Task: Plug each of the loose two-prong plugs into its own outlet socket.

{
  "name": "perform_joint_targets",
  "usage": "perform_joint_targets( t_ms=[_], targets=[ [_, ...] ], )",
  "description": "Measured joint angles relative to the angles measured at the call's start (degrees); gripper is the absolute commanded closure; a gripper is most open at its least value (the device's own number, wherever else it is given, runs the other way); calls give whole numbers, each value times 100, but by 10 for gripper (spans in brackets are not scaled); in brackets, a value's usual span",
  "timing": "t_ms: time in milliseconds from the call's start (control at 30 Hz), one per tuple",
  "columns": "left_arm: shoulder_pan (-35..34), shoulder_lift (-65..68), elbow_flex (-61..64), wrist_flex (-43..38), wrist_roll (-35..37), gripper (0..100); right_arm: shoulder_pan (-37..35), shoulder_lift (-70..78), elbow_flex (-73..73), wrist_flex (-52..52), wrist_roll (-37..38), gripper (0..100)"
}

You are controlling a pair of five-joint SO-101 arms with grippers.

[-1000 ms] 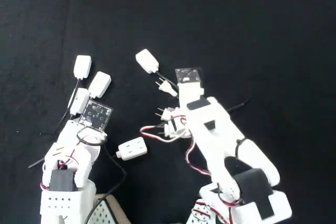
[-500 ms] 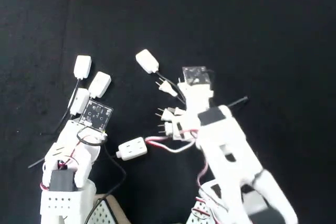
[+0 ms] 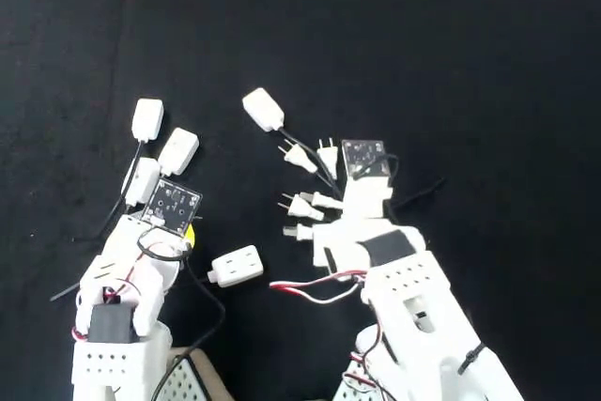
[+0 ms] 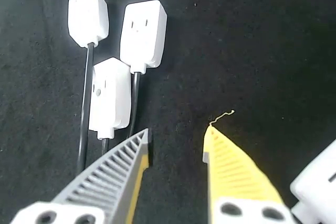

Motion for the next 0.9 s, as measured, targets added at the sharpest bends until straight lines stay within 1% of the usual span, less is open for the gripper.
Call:
perform_joint_targets(
  t_ms=[67,133,233,300,367,500,600,733,833,900],
  targets=[
    [0,0,0,0,0,827,-9,0,-26,176,-18,786],
    [0,0,0,0,0,827,0,0,-193,334,-141,787],
    [0,0,0,0,0,827,0,0,-536,484,-809,743],
    [0,0,0,0,0,827,-123,0,-598,492,-1336,718],
    [0,0,0,0,0,827,-308,0,-607,431,-1793,721],
    [0,0,0,0,0,827,-545,0,-264,-308,-2497,766],
    [0,0,0,0,0,827,-782,0,18,-800,-2725,763],
    [0,0,0,0,0,827,-844,62,35,-976,-2787,759],
    [0,0,0,0,0,827,-844,475,35,-1292,-2927,761],
    [0,0,0,0,0,827,-703,985,35,-1662,-2998,761]
  ],
)
